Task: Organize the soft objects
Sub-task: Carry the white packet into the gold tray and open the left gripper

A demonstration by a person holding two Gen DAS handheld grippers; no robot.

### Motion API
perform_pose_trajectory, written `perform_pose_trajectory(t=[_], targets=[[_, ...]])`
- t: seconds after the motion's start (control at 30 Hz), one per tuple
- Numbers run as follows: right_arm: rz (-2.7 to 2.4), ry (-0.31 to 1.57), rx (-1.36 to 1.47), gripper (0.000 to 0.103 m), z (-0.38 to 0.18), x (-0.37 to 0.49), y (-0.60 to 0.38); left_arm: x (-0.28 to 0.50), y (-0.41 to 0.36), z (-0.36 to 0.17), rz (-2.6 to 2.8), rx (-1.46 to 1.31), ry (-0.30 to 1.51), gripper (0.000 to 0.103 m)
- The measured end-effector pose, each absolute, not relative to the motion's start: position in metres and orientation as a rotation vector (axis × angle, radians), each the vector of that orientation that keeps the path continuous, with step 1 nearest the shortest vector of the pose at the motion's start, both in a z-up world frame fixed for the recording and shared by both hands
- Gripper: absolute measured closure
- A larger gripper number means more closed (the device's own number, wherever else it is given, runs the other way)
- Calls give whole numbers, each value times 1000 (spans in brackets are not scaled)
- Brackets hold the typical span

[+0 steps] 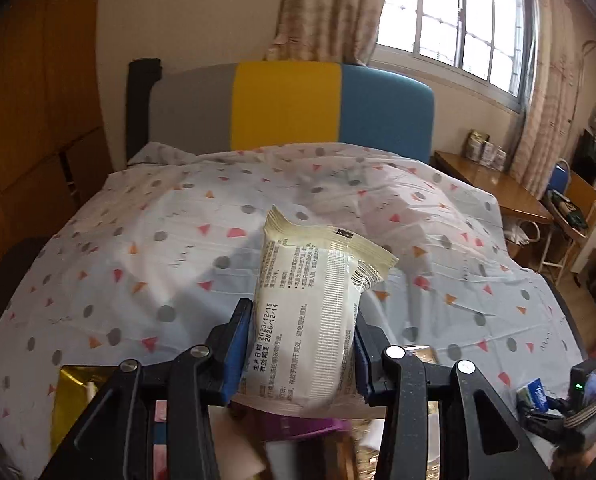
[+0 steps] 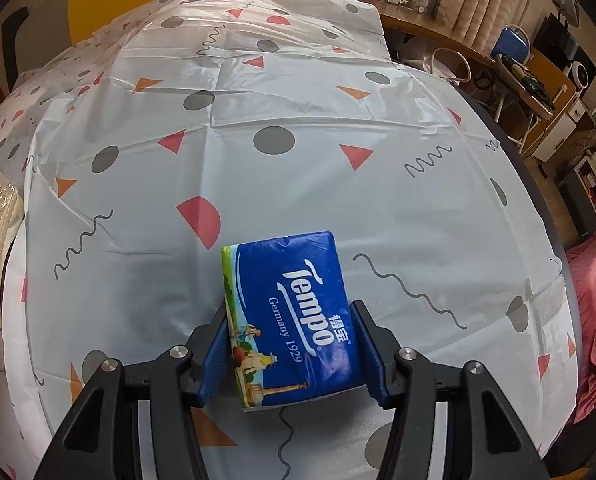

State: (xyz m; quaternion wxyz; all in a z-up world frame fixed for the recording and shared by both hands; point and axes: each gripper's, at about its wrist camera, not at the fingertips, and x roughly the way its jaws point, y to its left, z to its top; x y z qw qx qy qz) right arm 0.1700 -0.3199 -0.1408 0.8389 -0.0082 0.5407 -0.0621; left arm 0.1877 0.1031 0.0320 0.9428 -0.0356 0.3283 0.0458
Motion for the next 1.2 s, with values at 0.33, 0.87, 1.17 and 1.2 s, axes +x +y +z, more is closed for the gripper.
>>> perform_pose_trajectory(t=[0.33, 0.87, 1.17, 1.2], targets=[[-138, 1107, -120, 47, -141, 167, -307, 98, 181, -4, 245, -110, 669, 58], [-146, 1046, -199, 48, -144, 162, -297, -3, 222, -39, 368, -166, 680, 58], [-155, 1003, -221, 48, -146, 159, -294, -20, 241, -59, 391, -209, 716, 58], [-158, 1001, -220, 48, -146, 159, -294, -21, 244, -61, 394, -216, 722, 58]])
